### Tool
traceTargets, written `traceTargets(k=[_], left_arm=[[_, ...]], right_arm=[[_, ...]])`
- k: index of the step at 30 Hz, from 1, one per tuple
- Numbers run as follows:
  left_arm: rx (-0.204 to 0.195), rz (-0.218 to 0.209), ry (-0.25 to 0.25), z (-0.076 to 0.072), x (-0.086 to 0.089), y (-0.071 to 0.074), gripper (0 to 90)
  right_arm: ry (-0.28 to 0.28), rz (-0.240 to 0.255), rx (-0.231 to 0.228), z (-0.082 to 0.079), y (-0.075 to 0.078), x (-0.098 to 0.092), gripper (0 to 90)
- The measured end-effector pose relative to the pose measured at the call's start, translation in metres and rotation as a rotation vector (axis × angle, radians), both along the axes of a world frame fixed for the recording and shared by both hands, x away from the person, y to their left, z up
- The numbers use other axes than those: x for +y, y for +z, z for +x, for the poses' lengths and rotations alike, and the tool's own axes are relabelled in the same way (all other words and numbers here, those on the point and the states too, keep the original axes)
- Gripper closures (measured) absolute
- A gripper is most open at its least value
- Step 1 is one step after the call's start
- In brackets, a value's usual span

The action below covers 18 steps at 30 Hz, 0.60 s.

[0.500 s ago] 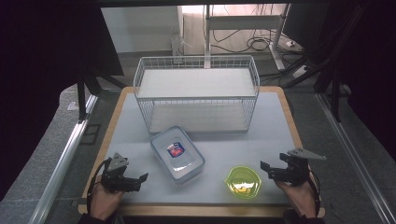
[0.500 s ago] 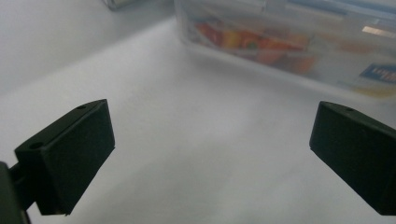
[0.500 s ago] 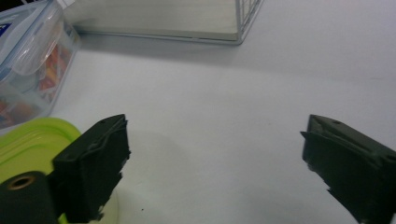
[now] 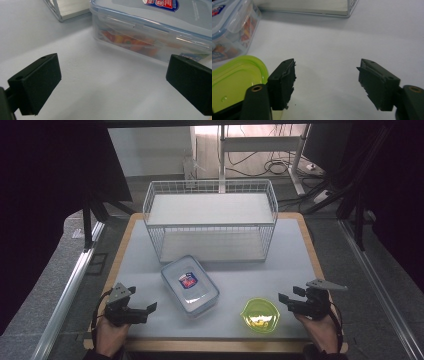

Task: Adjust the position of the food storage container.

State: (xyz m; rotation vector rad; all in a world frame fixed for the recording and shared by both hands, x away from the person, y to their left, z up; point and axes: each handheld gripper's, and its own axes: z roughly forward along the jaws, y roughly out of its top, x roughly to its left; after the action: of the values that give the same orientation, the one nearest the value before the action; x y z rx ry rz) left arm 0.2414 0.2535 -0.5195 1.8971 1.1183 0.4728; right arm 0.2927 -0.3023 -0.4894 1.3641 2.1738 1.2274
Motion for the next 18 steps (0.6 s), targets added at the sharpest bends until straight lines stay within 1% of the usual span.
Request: traceTargets(k=[1,3,5,7,8,9,10,11,12,13,14,15,16,17,18], left_arm=[[-0.001,0.004,-0.002,0.0,-0.001,0.0,0.0],[-0.001,0.008,-0.005,0.0,-0.001,0.0,0.2],[-0.004,0.015,-0.006,0.0,-0.002,0.0,0.4],[0.002,0.017,-0.012,0.001,-0.003,-0.001,0.6],[0.005,0.021,-0.014,0.001,-0.003,-0.002,0.8],[0.005,0.021,-0.014,0.001,-0.003,-0.002,1.1],[0.013,0.037,-0.017,0.002,-0.004,-0.003,1.5],[0.014,0.05,-0.019,0.002,-0.006,-0.003,1.8],[0.014,0.05,-0.019,0.002,-0.006,-0.003,1.8],[0.008,0.062,-0.02,0.001,-0.007,-0.003,1.9],[0.004,0.063,-0.018,0.001,-0.007,-0.002,1.9],[0.004,0.063,-0.018,0.001,-0.007,-0.002,2.0],[0.0,0.061,-0.018,0.001,-0.007,-0.002,2.1],[0.006,0.05,-0.017,0.001,-0.005,-0.002,2.2],[0.009,0.051,-0.016,0.001,-0.005,-0.003,2.2]], right_arm=[[0.002,-0.01,0.0,0.0,0.0,0.001,34.5],[0.006,-0.016,-0.004,-0.001,0.002,0.001,39.0],[0.008,-0.036,-0.011,-0.003,0.004,0.002,45.6],[0.021,-0.048,-0.029,-0.006,0.009,0.002,51.8],[0.024,-0.049,-0.045,-0.007,0.012,0.002,55.2],[0.024,-0.049,-0.045,-0.007,0.012,0.002,55.2],[0.037,-0.046,-0.063,-0.011,0.018,0.004,62.0],[0.041,-0.045,-0.071,-0.012,0.021,0.005,66.0],[0.048,-0.044,-0.077,-0.014,0.023,0.008,70.4],[0.055,-0.045,-0.077,-0.015,0.025,0.01,74.4],[0.06,-0.049,-0.08,-0.017,0.026,0.013,78.4],[0.06,-0.049,-0.08,-0.017,0.026,0.013,78.4],[0.083,-0.058,-0.093,-0.02,0.029,0.02,85.5],[0.097,-0.06,-0.098,-0.021,0.03,0.024,87.7],[0.113,-0.066,-0.102,-0.023,0.032,0.028,89.5]])
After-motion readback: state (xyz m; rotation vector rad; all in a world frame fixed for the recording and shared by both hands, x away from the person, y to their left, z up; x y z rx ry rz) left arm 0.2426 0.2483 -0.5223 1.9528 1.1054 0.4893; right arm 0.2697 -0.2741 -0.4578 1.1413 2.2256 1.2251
